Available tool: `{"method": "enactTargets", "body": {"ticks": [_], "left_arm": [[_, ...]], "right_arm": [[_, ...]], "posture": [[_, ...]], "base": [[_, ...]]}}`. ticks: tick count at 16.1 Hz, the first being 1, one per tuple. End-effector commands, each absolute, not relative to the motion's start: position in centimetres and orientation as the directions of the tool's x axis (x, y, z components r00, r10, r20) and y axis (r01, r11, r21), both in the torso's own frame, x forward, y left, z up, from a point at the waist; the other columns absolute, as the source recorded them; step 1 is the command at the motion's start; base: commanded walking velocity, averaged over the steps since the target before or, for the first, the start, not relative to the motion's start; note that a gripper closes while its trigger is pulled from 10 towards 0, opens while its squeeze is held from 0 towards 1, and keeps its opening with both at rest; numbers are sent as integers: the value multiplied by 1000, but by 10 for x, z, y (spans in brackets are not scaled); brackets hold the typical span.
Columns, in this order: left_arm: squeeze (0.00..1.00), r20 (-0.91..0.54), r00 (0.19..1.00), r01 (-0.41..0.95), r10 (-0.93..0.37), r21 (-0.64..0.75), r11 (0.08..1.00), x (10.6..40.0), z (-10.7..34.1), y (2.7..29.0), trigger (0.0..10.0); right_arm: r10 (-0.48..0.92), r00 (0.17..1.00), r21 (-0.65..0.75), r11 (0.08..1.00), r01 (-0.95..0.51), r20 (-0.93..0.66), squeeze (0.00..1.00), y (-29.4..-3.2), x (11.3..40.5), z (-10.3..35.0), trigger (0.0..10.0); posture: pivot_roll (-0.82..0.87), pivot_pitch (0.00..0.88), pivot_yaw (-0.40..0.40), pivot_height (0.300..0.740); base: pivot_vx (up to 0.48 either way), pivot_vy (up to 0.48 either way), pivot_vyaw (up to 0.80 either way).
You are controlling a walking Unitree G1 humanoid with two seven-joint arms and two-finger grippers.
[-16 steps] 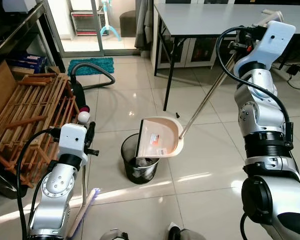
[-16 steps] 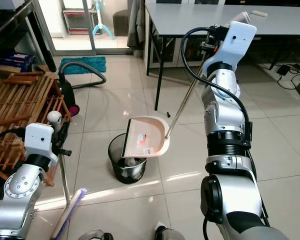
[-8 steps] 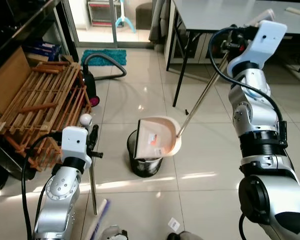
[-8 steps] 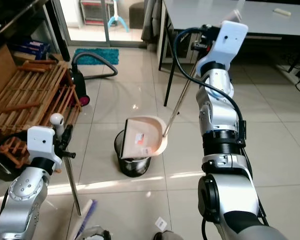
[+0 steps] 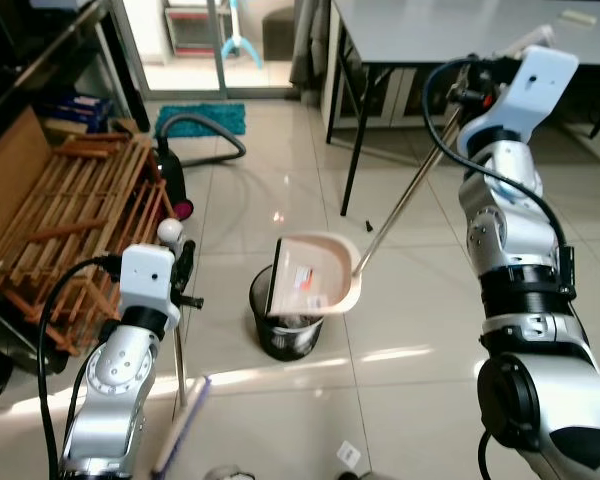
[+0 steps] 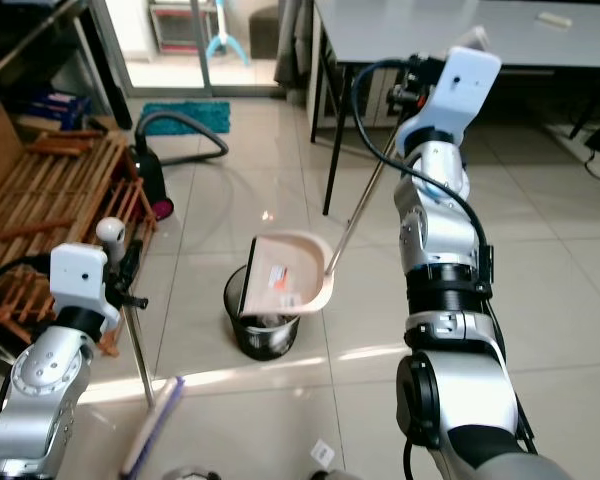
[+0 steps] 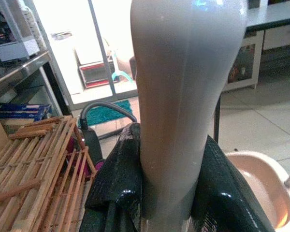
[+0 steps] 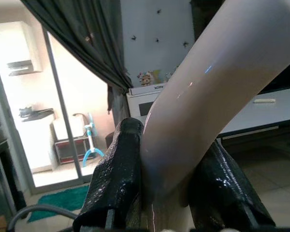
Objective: Sweep floor
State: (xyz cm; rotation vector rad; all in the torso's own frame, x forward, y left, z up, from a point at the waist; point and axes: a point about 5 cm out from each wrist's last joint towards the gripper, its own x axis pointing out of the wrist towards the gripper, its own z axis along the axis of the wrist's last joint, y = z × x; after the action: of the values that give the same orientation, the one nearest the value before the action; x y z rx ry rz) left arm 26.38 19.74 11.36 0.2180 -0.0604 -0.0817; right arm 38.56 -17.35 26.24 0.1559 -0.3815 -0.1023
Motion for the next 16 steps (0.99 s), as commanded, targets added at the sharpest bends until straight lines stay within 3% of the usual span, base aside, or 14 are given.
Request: {"method": "enactTargets", "body": {"ticks": [1,10,16], "left_arm": [[0,90,991,72,-95,237,969,266,123,198,10000],[0,73,994,55,-76,253,966,255,118,205,10000],[0,68,996,36,-55,254,966,252,119,210,10000]], "right_arm": [[-146,895,192,979,70,421,0,-176,382,274,10000],[-169,889,200,976,90,425,0,-178,390,278,10000],[-111,867,132,990,53,486,0,-161,394,283,10000]], "posture": [[33,80,6,740],[48,89,-15,740],[64,116,-33,740]], "base": [[0,0,0],[0,0,0],[0,0,0]]}}
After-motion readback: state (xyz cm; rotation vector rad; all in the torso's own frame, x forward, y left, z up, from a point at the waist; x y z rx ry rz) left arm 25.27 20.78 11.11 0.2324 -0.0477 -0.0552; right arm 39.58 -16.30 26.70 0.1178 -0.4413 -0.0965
